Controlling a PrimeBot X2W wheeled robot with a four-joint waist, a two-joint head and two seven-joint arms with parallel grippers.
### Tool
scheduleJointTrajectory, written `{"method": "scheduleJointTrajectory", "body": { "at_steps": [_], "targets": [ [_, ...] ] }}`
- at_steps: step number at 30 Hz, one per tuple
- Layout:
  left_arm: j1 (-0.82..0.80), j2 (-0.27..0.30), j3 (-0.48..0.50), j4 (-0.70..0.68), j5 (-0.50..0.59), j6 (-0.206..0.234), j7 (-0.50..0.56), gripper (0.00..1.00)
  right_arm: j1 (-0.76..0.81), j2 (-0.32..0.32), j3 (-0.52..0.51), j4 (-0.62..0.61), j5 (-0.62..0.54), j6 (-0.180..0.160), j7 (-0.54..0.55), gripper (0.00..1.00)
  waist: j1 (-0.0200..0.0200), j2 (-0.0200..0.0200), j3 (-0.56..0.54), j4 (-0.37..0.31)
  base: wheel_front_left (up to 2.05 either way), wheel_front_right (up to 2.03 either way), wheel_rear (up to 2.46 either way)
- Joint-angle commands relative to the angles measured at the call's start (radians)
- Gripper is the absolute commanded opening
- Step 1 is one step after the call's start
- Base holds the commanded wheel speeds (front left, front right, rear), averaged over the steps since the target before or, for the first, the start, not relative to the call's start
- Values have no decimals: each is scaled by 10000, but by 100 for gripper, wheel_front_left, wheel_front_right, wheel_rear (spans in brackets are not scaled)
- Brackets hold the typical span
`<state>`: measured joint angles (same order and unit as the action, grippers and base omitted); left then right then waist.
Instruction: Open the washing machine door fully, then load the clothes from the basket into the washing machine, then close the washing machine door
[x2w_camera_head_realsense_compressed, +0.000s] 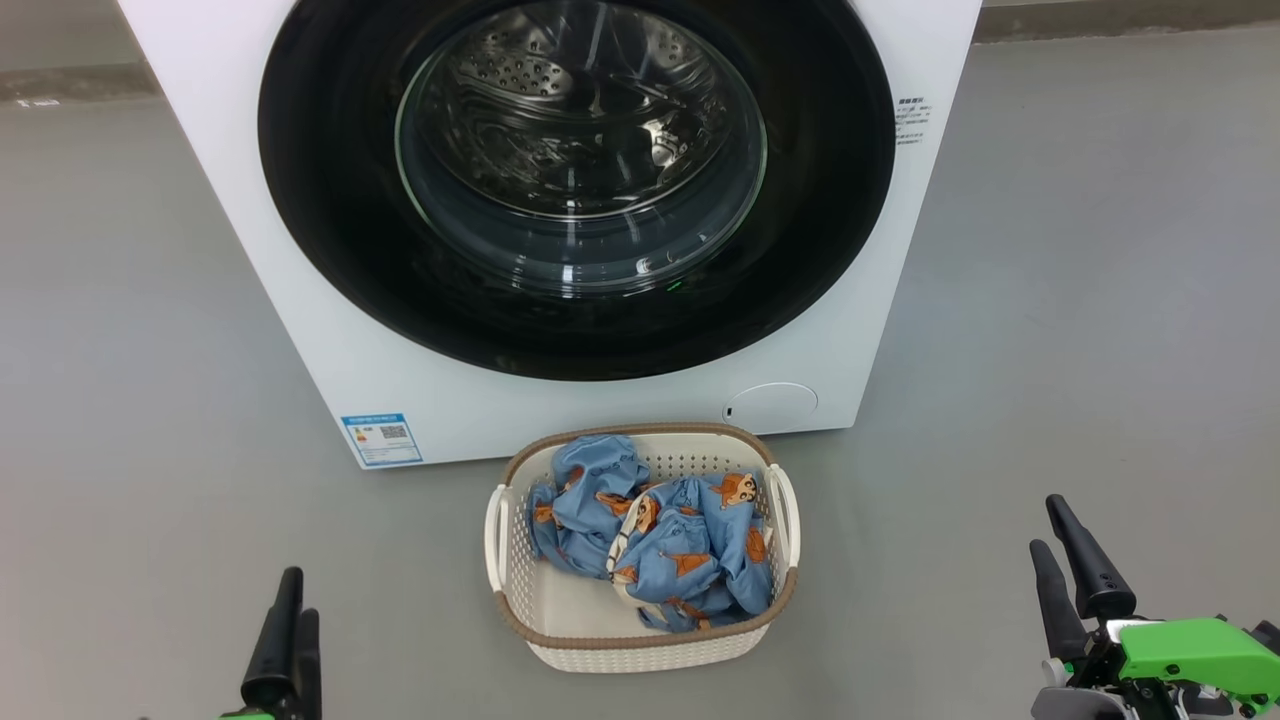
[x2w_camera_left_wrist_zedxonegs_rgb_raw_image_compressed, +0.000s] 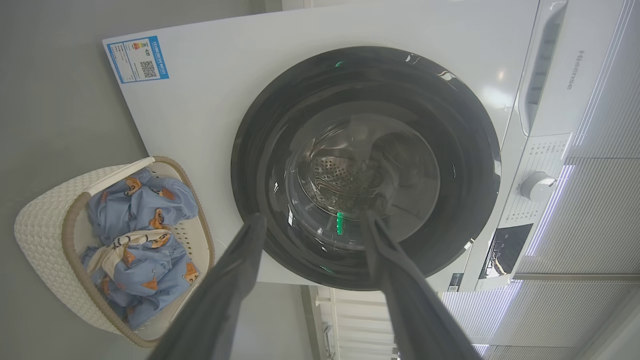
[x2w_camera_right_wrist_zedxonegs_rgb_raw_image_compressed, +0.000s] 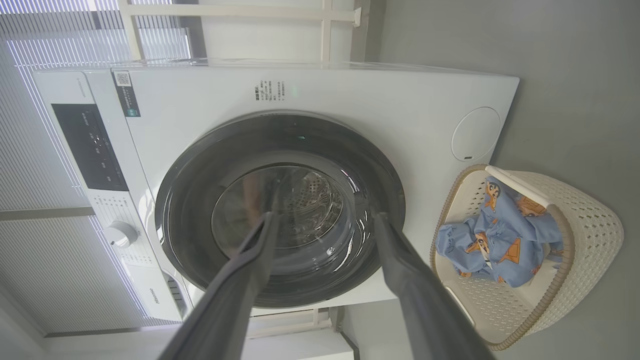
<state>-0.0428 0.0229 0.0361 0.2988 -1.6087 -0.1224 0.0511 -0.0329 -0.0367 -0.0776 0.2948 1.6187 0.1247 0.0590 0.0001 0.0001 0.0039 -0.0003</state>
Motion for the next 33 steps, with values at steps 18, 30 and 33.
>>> {"method": "scheduleJointTrajectory", "body": {
  "at_steps": [18, 30, 33],
  "targets": [
    [-810, 468, -421, -385, 1308, -35, -713, 100, -814, -645, 841, -871, -745, 27, -781, 100, 0, -1, 38, 19, 0, 0, 0],
    [-965, 501, -472, -324, 3063, -42, -1070, 100, -1102, -1116, 1475, -630, -1964, 32, -1256, 100, 0, -1, 25, 28, 0, 0, 0],
    [-1000, 516, -497, -293, 3634, -43, -1158, 100, -1175, -1149, 1525, -617, -2465, 33, -1341, 100, 0, -1, 25, 26, 0, 0, 0]
  ]
}}
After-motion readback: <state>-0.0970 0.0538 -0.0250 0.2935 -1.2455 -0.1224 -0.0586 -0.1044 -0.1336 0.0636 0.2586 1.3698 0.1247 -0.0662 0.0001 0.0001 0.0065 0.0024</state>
